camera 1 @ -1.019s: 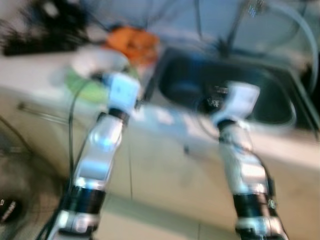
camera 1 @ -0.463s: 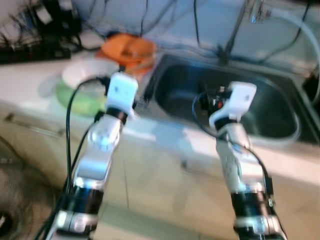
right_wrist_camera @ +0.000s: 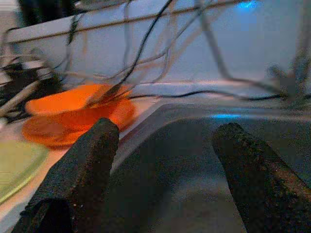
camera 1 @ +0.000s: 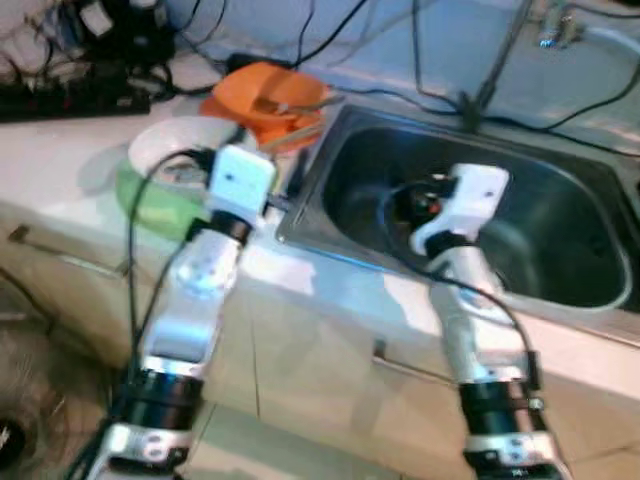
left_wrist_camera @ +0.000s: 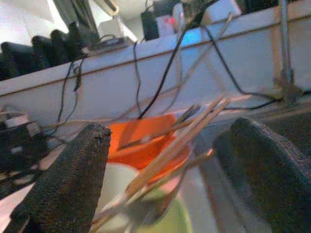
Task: Kitchen organization
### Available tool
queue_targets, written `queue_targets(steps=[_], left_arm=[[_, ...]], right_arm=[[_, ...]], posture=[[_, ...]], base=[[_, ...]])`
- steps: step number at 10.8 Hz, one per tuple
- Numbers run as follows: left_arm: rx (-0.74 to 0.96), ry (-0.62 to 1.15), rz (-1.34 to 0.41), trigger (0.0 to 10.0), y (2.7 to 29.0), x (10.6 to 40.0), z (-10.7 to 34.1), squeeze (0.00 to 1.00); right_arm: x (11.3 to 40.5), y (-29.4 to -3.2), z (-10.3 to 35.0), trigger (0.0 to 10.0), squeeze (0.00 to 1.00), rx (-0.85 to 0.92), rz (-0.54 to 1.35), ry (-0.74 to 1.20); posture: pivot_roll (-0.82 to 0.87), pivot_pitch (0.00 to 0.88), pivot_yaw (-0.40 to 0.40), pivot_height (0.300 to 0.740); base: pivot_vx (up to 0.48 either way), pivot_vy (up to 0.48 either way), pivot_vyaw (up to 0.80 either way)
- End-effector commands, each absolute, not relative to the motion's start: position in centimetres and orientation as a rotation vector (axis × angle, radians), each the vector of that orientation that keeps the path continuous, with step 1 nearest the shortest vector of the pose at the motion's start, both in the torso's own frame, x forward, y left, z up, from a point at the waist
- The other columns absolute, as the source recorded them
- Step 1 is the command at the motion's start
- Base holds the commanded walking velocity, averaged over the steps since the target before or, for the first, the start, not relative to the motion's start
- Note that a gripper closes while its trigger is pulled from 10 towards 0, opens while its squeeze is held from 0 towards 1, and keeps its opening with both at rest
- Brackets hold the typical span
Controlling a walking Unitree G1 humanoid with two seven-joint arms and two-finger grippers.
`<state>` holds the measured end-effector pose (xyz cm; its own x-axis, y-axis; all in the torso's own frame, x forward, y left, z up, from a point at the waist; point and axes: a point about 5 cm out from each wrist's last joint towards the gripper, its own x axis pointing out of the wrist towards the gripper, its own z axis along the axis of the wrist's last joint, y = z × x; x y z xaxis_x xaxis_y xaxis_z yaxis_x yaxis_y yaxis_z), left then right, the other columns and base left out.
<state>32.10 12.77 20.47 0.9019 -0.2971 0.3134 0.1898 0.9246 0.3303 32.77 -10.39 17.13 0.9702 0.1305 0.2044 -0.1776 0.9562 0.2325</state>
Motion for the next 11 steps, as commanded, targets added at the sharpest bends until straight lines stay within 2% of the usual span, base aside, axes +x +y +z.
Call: queue_targets(steps=[1, 6, 8, 11], left_arm=[[0.302, -0.396, -0.266, 10.0, 12.5, 31.8, 20.9, 0.0], [0.365, -0.41, -0.337, 10.0, 11.8, 31.1, 20.8, 0.0], [0.496, -0.35, -0.37, 10.0, 11.7, 31.4, 19.7, 0.0], [0.558, -0.351, -0.346, 10.0, 12.4, 32.4, 20.4, 0.0]], right_arm=[[32.8, -10.6, 17.1, 10.0, 0.0, 0.25, 0.157, -0.188], [32.8, -10.5, 17.1, 10.0, 0.0, 0.253, 0.16, -0.184], [32.8, -10.4, 17.0, 10.0, 0.0, 0.255, 0.163, -0.181], [32.7, -10.4, 17.0, 10.0, 0.0, 0.256, 0.159, -0.18]], posture=[[-0.07, 0.049, -0.095, 0.74], [-0.06, 0.05, -0.098, 0.74], [-0.06, 0.05, -0.097, 0.74], [-0.07, 0.048, -0.094, 0.74]], base=[[0.0, 0.0, 0.0], [0.0, 0.0, 0.0], [0.0, 0.0, 0.0], [0.0, 0.0, 0.0]])
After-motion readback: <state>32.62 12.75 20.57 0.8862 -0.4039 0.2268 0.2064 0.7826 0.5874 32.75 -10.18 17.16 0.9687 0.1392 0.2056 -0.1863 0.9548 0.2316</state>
